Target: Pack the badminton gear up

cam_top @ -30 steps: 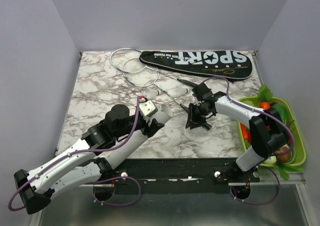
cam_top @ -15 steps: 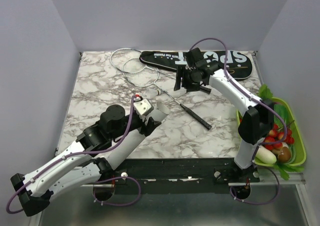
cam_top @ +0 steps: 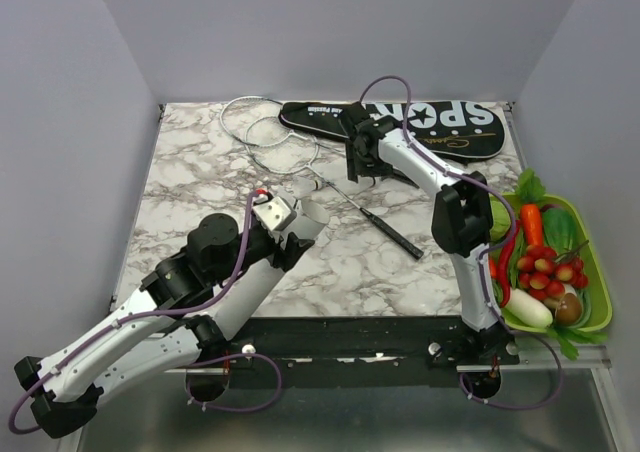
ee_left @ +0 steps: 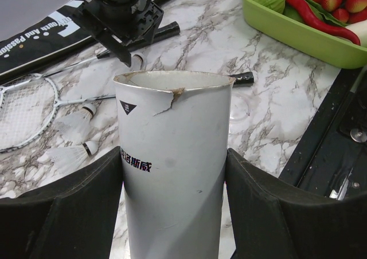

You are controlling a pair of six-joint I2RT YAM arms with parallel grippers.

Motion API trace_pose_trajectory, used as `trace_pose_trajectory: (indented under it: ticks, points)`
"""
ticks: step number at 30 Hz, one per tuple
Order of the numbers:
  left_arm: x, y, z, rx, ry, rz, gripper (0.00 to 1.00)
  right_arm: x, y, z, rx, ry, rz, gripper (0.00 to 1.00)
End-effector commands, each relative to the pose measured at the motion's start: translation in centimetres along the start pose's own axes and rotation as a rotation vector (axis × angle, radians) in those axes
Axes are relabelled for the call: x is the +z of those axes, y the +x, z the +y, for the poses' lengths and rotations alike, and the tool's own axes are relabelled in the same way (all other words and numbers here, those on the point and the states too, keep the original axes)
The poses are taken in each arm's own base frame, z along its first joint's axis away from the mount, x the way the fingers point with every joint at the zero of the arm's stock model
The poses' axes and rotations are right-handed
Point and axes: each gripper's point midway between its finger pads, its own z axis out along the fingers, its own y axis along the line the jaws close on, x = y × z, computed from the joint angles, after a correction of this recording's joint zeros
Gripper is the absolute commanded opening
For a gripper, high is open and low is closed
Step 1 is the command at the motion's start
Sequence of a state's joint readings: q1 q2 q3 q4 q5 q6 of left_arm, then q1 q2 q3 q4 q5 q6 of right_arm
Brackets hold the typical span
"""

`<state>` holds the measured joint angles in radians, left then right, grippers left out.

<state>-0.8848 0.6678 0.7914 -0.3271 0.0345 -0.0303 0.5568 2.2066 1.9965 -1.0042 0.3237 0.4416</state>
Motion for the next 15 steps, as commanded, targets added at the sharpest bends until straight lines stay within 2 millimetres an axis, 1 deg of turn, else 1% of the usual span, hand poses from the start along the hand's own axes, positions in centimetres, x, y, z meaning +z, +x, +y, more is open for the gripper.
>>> trace_pose_trajectory:
  ticks: [1,2,11,14,15]
  points:
    - [-0.6,0.3,0.3,-0.052,-0.028,0.023,0.0,0.2,-0.9,-0.2,-0.045,0.086,-0.038,0.73]
    - [-0.6,0.3,0.3,-0.053,-0.028,0.025,0.0,0.8,-0.6,-0.1,-0.052,0.097,-0.028,0.73]
    - [-1.0,0.5,0.3,-0.052,-0.028,0.026,0.0,2.3,-0.1,0.8,-0.082,0.124,-0.022,0.7]
    - [-1.1,0.7,0.2,-0.052,-0.028,0.031,0.0,2.6,-0.2,0.9,-0.087,0.135,-0.025,0.66]
    - [-1.2,0.7,0.2,-0.05,-0.027,0.028,0.0,2.6,-0.3,0.8,-0.089,0.137,-0.025,0.64]
